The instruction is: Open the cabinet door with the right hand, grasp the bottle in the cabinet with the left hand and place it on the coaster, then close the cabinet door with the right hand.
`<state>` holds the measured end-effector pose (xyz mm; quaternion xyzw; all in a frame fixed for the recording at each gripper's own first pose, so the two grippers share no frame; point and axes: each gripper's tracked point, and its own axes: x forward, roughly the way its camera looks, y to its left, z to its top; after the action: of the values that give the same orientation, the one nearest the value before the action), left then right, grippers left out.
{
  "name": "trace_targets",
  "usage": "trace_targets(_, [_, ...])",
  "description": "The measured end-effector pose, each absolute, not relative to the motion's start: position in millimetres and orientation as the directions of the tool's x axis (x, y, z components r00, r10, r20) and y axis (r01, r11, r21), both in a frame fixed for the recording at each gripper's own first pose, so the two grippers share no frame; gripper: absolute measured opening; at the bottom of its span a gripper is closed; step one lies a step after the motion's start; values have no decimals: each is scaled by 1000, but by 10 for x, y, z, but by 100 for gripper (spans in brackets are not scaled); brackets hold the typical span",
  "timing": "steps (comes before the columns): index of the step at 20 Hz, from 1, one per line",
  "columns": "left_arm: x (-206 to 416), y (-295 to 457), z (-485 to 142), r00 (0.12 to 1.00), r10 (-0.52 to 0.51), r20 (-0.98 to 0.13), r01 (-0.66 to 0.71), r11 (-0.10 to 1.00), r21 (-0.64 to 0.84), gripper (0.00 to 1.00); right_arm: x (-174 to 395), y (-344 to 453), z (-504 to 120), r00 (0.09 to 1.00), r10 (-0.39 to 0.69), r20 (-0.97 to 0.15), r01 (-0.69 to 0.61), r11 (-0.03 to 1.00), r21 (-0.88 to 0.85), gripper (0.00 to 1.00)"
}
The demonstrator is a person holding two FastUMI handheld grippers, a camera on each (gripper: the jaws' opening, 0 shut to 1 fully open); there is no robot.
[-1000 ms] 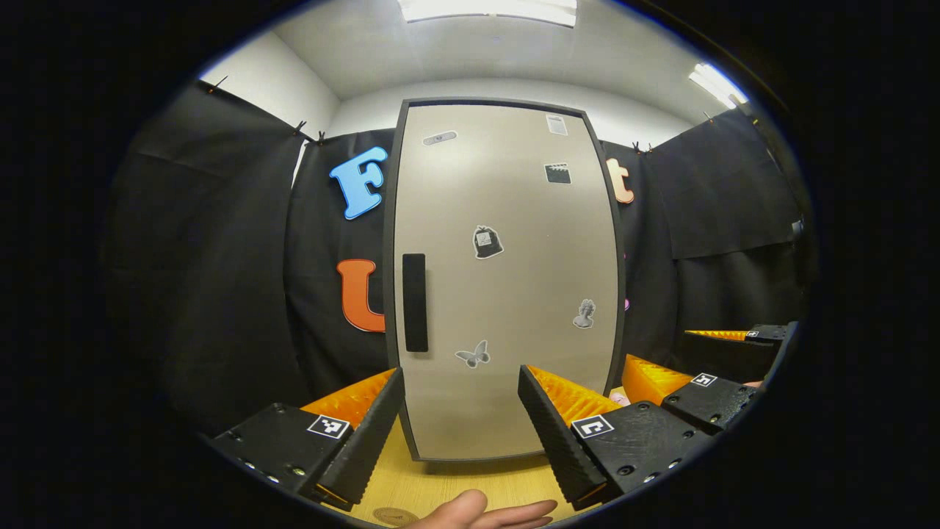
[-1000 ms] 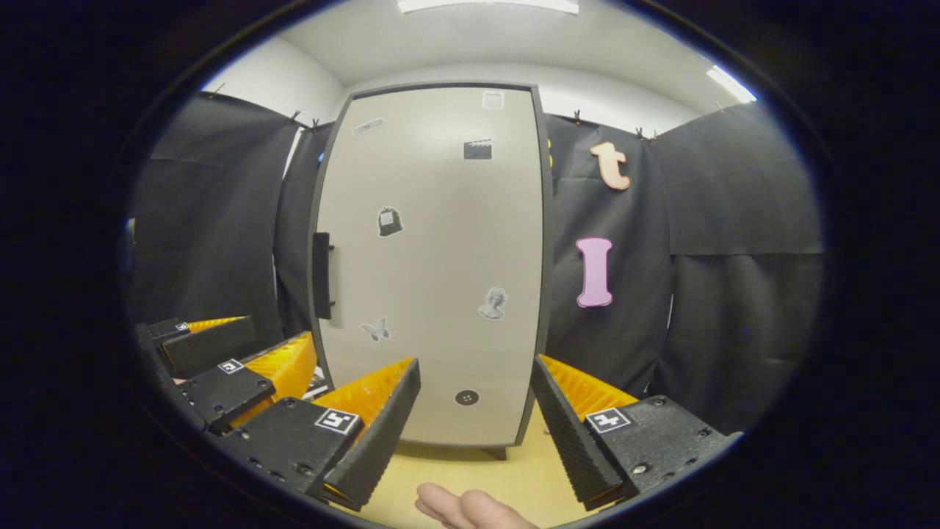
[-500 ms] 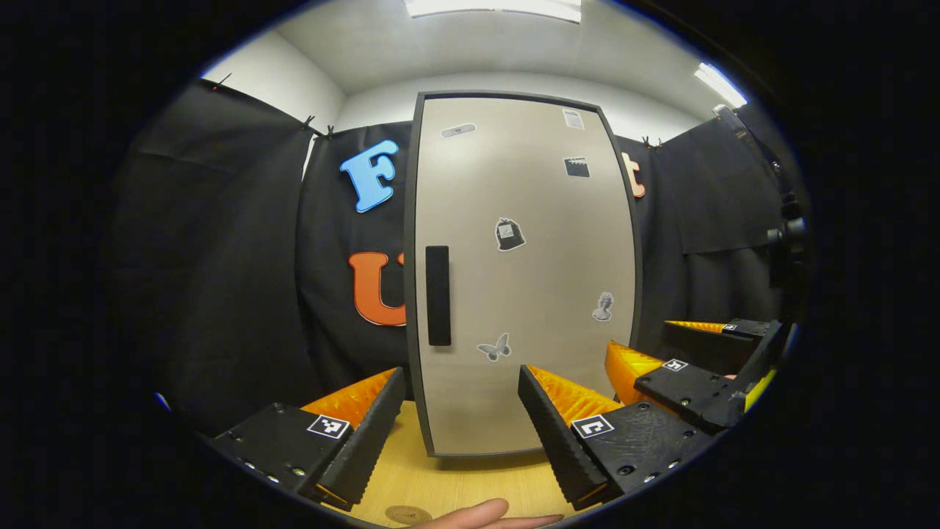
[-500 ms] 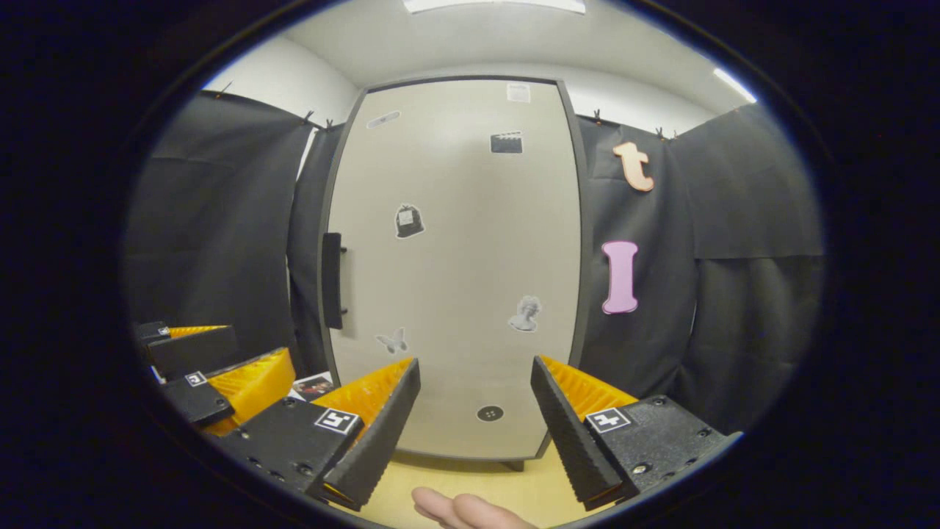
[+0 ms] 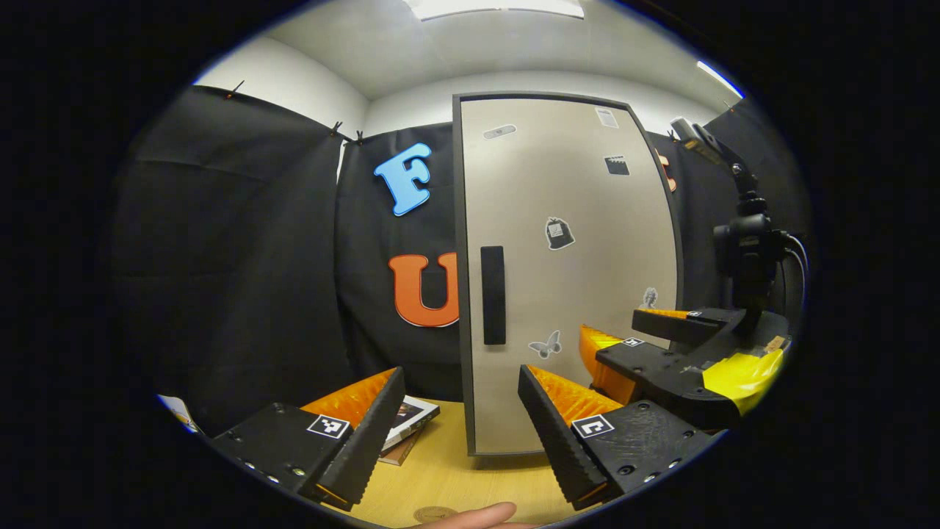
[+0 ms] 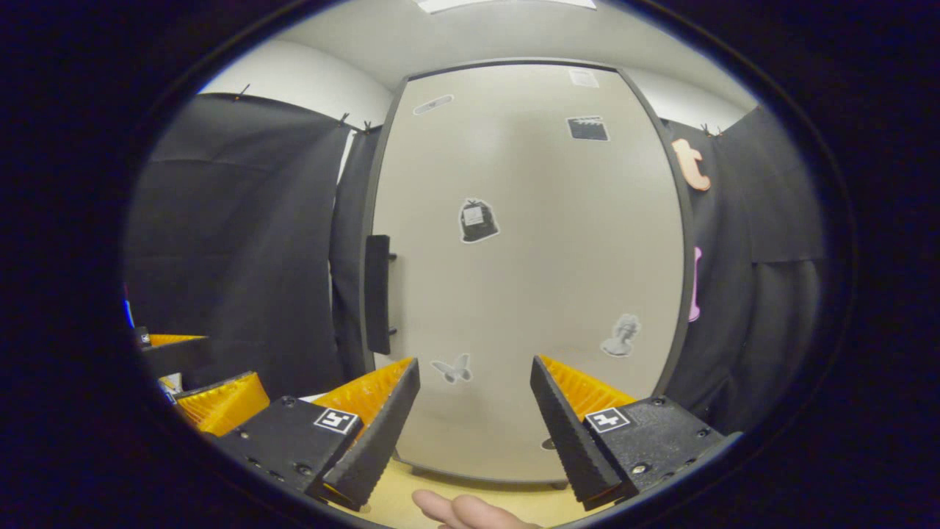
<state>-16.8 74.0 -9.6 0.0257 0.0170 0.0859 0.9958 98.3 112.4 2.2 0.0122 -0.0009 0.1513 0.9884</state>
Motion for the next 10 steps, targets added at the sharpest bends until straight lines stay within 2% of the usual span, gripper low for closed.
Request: trace_targets(10, [-452,1300,-273,946,314,-76,-309,948,74,96,1338,1951,154,918,396,30,-394,918,-53,97])
